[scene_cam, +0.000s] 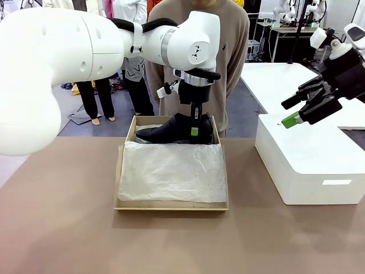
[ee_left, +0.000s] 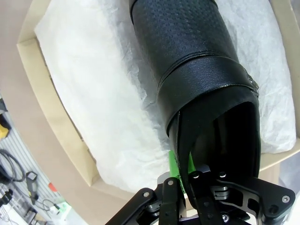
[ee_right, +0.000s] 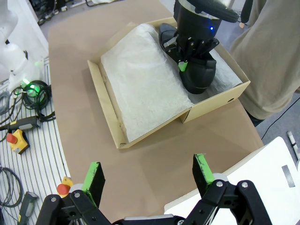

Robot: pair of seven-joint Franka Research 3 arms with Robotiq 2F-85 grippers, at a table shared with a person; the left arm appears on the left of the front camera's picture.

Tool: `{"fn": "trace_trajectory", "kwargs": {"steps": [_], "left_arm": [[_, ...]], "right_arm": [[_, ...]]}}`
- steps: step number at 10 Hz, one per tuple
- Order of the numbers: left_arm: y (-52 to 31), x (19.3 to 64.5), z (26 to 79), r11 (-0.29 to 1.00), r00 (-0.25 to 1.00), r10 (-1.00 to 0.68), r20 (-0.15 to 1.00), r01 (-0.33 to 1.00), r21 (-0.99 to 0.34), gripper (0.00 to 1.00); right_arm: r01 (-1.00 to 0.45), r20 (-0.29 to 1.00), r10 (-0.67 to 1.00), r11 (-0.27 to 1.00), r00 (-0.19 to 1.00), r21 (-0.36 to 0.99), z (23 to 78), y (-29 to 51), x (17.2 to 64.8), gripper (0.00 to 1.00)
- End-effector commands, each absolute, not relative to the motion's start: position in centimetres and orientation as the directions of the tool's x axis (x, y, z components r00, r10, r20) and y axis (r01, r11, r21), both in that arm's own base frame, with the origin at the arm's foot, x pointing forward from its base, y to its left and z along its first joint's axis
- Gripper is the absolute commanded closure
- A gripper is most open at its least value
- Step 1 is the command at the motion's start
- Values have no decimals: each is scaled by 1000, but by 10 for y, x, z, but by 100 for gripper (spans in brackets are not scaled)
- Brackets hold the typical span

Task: Pack the shoes into the box.
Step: Place the other shoe of the Shoes into the Shoes Box.

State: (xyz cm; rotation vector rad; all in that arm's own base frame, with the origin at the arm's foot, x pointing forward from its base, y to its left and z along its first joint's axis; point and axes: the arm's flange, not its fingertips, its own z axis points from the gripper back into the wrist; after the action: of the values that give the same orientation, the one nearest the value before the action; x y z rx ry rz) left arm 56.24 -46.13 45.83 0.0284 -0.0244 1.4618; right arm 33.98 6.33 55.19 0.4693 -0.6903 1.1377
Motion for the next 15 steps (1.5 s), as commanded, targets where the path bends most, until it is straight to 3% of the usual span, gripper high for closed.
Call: {"fn": "trace_trajectory", "kwargs": {"steps": [1, 11, 15], "left_arm": [[-471, 568, 466, 25, 25, 996, 86, -1000, -5, 100], [-469, 579, 443, 9, 7, 996, 94, -1000, -13, 100], [-467, 578, 448, 2, 2, 996, 86, -1000, -10, 26]], "right_arm": [[-942, 729, 647, 337, 222, -12, 552, 63, 343, 0], [-942, 729, 647, 337, 222, -12, 552, 63, 343, 0], [-942, 729, 647, 337, 222, -12, 552, 63, 343, 0]]}}
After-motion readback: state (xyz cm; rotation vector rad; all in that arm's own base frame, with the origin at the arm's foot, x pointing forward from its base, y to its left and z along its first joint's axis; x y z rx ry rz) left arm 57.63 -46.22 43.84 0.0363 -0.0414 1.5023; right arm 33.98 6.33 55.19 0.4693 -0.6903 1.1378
